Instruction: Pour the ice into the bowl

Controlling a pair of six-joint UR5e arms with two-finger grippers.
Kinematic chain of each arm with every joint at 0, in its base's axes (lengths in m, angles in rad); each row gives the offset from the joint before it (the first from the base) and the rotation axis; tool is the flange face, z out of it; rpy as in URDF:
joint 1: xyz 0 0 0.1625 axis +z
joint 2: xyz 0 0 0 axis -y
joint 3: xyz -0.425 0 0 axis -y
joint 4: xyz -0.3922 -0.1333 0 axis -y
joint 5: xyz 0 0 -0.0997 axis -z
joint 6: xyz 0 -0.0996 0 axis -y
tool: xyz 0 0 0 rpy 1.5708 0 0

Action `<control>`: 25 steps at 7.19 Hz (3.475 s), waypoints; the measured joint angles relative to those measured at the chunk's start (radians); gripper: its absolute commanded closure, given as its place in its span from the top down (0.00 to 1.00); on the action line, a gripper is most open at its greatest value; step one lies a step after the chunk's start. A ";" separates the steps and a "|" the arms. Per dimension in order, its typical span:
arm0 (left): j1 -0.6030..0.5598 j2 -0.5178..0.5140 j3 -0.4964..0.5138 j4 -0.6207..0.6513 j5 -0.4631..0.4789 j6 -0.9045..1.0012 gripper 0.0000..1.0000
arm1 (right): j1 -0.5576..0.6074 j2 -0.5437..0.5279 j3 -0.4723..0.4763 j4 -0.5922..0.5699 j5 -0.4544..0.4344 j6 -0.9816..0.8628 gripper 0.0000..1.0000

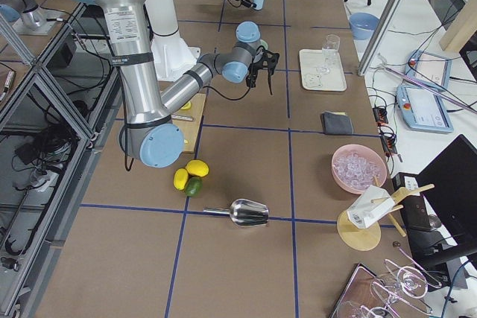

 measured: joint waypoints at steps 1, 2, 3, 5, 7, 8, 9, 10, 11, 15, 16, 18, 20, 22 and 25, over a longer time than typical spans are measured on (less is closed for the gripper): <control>-0.013 -0.006 0.001 0.001 0.000 0.006 1.00 | 0.000 0.000 -0.001 0.000 0.000 0.000 1.00; -0.027 -0.021 0.007 0.002 0.000 0.010 1.00 | -0.001 0.000 -0.002 0.000 -0.001 0.000 1.00; -0.041 -0.040 0.015 0.003 0.000 0.018 0.99 | -0.003 0.000 -0.003 0.000 -0.001 0.001 1.00; -0.072 -0.063 0.024 0.003 -0.005 0.038 0.89 | -0.006 0.002 -0.006 0.000 -0.002 0.004 1.00; -0.088 -0.070 0.024 0.002 -0.007 0.046 0.32 | -0.009 0.003 -0.007 0.000 -0.002 0.007 1.00; -0.091 -0.072 0.024 0.000 -0.007 0.047 0.18 | -0.010 0.004 -0.007 0.000 -0.002 0.009 1.00; -0.092 -0.072 0.024 -0.010 -0.008 0.050 0.01 | -0.010 0.004 -0.006 0.000 -0.001 0.011 1.00; -0.096 -0.074 0.021 -0.035 -0.007 0.074 0.00 | -0.010 0.004 -0.005 0.000 -0.001 0.013 1.00; -0.103 -0.076 0.018 -0.102 -0.005 0.142 0.00 | -0.010 0.005 -0.004 0.000 0.000 0.013 1.00; -0.118 -0.124 -0.023 -0.282 -0.006 0.414 0.00 | -0.011 0.003 -0.005 0.000 0.000 0.013 1.00; -0.119 -0.162 -0.057 -0.284 -0.010 0.488 0.00 | -0.011 0.001 -0.006 0.000 -0.001 0.013 1.00; -0.116 -0.239 -0.114 -0.282 -0.020 0.616 0.00 | -0.008 -0.003 -0.006 0.000 -0.001 0.010 1.00; -0.110 -0.343 -0.144 -0.270 -0.035 0.790 0.00 | 0.000 -0.023 -0.003 0.000 -0.002 0.003 1.00; -0.105 -0.440 -0.136 -0.189 -0.067 0.964 0.00 | 0.007 -0.032 -0.002 0.000 -0.002 0.001 1.00; -0.101 -0.549 -0.125 -0.005 -0.171 1.246 0.00 | 0.016 -0.039 -0.001 0.000 -0.002 0.000 1.00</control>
